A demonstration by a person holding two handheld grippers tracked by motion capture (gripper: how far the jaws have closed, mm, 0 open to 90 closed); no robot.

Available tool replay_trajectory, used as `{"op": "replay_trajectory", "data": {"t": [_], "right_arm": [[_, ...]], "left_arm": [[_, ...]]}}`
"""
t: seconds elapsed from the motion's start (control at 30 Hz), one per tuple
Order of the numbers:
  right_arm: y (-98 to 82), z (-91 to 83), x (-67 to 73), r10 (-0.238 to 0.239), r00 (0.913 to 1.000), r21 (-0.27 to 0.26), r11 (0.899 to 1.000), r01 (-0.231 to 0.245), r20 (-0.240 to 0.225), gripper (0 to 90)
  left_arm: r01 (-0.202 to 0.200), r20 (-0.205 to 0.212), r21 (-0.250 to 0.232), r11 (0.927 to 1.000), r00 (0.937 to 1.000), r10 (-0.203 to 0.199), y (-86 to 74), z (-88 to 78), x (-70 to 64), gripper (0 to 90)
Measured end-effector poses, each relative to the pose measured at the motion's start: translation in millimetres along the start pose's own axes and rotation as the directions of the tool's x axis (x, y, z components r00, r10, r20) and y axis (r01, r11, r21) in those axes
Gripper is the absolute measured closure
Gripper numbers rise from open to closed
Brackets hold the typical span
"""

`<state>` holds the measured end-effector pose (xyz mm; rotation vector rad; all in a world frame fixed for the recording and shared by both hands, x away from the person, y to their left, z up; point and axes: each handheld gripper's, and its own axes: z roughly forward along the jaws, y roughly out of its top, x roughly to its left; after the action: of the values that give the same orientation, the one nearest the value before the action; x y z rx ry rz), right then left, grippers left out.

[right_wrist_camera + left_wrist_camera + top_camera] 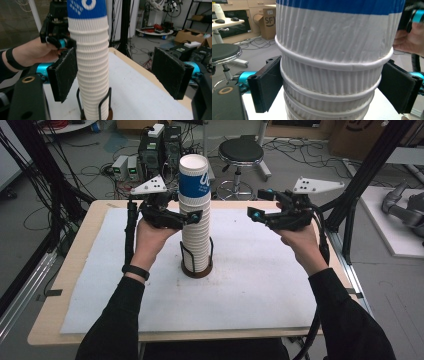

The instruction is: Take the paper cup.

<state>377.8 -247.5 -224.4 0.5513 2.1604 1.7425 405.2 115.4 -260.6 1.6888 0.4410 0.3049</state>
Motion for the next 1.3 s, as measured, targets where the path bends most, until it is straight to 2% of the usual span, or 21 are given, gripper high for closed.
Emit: {"op": "replay_trajectory", "data": {"t": [0.03, 0.07, 0.2, 0.37, 0.4, 0.43, 0.57, 0.93, 1.13, 1.3], "right_arm": [[0.0, 0.0, 0.0, 0.000, 1.0000, 0.000, 1.000, 0.000, 0.000, 21.7], [9.8, 5.3, 1.1, -0.009, 1.0000, -0.005, 1.000, 0.009, -0.003, 21.7], [24.2, 14.3, 3.4, -0.023, 0.9997, -0.008, 1.000, 0.023, -0.013, 21.8], [52.4, 33.0, 11.2, -0.068, 0.9972, 0.005, 0.998, 0.068, -0.032, 21.9], [52.4, 33.0, 11.2, -0.068, 0.9972, 0.005, 0.998, 0.068, -0.032, 21.9], [61.0, 38.7, 14.3, -0.075, 0.9965, 0.004, 0.997, 0.075, -0.036, 21.9], [75.3, 50.8, 17.4, -0.081, 0.9951, 0.002, 0.997, 0.082, -0.055, 21.9], [95.5, 79.8, 21.9, -0.049, 0.9948, -0.006, 0.999, 0.049, -0.089, 21.9], [100.0, 91.6, 22.9, -0.024, 0.9943, -0.007, 1.000, 0.023, -0.104, 21.8], [103.3, 97.6, 22.5, -0.024, 0.9937, -0.005, 1.000, 0.023, -0.110, 21.8]], "left_arm": [[0.000, 0.000, 0.000, 1.0000, 1.0000, 0.000, 0.0, 0.0, 0.0, 12.1], [0.001, 0.000, -0.001, 1.0000, 1.0000, -0.001, 0.0, 0.0, 0.0, 12.1], [-0.001, -0.001, -0.001, 1.0000, 1.0000, 0.001, -0.2, 0.1, 0.5, 12.1], [-0.001, 0.001, -0.004, 1.0000, 1.0000, 0.001, -0.5, 0.9, 1.0, 12.1], [-0.001, 0.001, -0.004, 1.0000, 1.0000, 0.001, -0.5, 0.9, 1.0, 12.1], [0.002, 0.002, -0.006, 1.0000, 1.0000, -0.002, -0.6, 1.1, 0.9, 12.1], [0.000, 0.001, -0.004, 1.0000, 1.0000, 0.000, -0.4, 0.9, 0.9, 12.1], [0.002, 0.002, -0.003, 1.0000, 1.0000, -0.002, -0.1, 0.2, 0.1, 12.1], [-0.001, 0.002, 0.000, 1.0000, 1.0000, 0.001, 0.0, 0.1, 0.5, 12.1], [-0.003, 0.003, 0.003, 1.0000, 1.0000, 0.003, 0.2, 0.1, 0.7, 12.1]]}}
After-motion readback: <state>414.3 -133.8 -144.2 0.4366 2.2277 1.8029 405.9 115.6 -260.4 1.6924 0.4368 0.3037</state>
